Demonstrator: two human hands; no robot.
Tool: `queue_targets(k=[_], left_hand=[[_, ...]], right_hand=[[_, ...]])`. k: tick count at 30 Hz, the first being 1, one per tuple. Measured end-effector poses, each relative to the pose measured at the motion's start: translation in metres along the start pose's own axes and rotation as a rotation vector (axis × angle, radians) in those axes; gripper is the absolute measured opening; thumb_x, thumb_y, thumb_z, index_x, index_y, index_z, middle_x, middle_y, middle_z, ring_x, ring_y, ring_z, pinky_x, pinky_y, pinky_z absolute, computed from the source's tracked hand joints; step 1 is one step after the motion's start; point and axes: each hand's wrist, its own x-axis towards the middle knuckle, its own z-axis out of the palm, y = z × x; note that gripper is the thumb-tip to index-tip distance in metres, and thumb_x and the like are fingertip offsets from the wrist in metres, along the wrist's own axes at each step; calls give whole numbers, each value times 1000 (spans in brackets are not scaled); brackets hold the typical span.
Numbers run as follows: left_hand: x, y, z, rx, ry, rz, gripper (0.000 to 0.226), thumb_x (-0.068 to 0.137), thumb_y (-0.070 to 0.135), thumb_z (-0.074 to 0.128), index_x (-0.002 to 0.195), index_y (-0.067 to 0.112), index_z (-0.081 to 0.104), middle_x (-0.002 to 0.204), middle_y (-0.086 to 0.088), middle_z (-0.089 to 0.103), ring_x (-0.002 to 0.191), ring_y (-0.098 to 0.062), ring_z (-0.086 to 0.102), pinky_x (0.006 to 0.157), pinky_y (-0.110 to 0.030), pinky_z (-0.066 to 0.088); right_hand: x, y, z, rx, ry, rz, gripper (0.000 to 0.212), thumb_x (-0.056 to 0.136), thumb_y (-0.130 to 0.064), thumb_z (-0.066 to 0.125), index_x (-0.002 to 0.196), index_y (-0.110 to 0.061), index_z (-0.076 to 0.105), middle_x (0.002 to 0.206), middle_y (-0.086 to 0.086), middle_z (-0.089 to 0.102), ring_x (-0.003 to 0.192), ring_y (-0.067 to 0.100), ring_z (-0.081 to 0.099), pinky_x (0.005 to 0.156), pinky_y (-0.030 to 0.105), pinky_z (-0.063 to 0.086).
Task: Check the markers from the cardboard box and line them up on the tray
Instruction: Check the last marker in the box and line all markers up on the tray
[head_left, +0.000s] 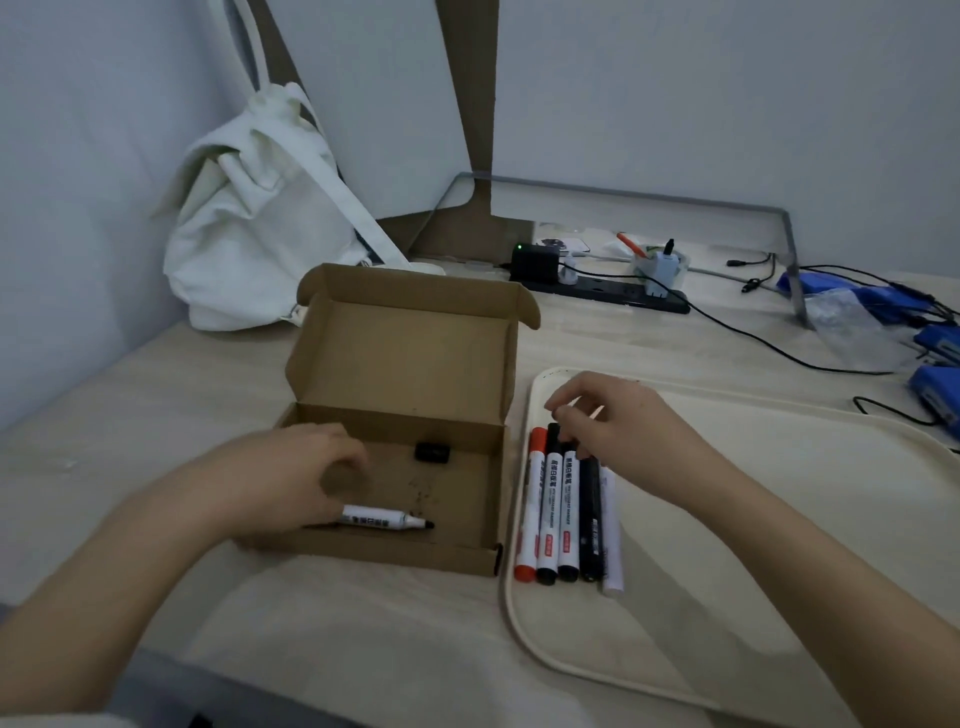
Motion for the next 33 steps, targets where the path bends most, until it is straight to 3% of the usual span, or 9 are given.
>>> queue_targets(k=[4,8,10,14,16,20,23,27,33], left_hand=[[6,4,1,103,-84,-4,30,83,32,55,112,32,52,113,11,49,99,-9,49,75,-22,42],[13,10,5,190,-36,34,22,82,26,55,103,22,55,110,3,56,97,-17,54,67,-25,38],[11,7,4,158,6,55,18,81,23,54,99,23,55,106,3,57,94,-17,55,65,-26,38],[-5,-12,-10,14,207,55,13,82,27,55,93,31,51,96,11,55,83,-8,50,60,-21,37],[-12,-20,-12,-45,344,50,13,83,30,55,95,31,52,96,13,55,84,-7,50,62,-21,39],[-21,-19,-10,-146,535,108,14,83,31,55,97,30,52,95,15,55,81,-1,47,58,-13,34],[-28,-15,-11,-173,668,129,14,83,32,55,97,32,53,93,17,57,69,1,49,52,-11,31],[-39,-10,-16,-186,776,156,24,79,43,42,98,35,54,90,18,57,68,-7,51,45,-7,31],[-44,11,-26,-141,881,268,24,83,33,49,104,27,60,93,9,58,69,-5,48,46,-15,39]], right_hand=[[10,-32,25,-167,-97,-156,18,91,-24,48,102,-20,62,92,-5,61,82,12,59,73,26,50],[25,-48,53,-424,-191,-259,22,93,-23,46,106,-16,62,98,2,67,89,18,63,75,30,53],[35,-50,65,-567,-212,-279,23,94,-24,44,108,-13,60,99,6,67,85,20,63,68,28,51],[45,-50,81,-751,-244,-343,21,95,-23,44,105,-10,56,83,6,57,64,17,50,46,20,31],[47,-49,87,-802,-247,-368,19,96,-22,43,104,-10,56,80,5,52,56,14,42,43,20,25],[48,-48,93,-819,-225,-415,18,95,-23,43,102,-11,55,93,7,64,59,16,44,43,20,25],[39,-49,79,-692,-164,-436,21,92,-31,47,105,-16,55,101,0,57,72,15,52,53,21,38],[12,-50,41,-229,-47,-424,17,83,-33,58,100,-28,60,92,-16,53,76,5,56,68,18,50],[-20,-46,7,268,55,-400,18,75,-24,66,90,-33,62,94,-13,66,85,6,64,79,13,50]])
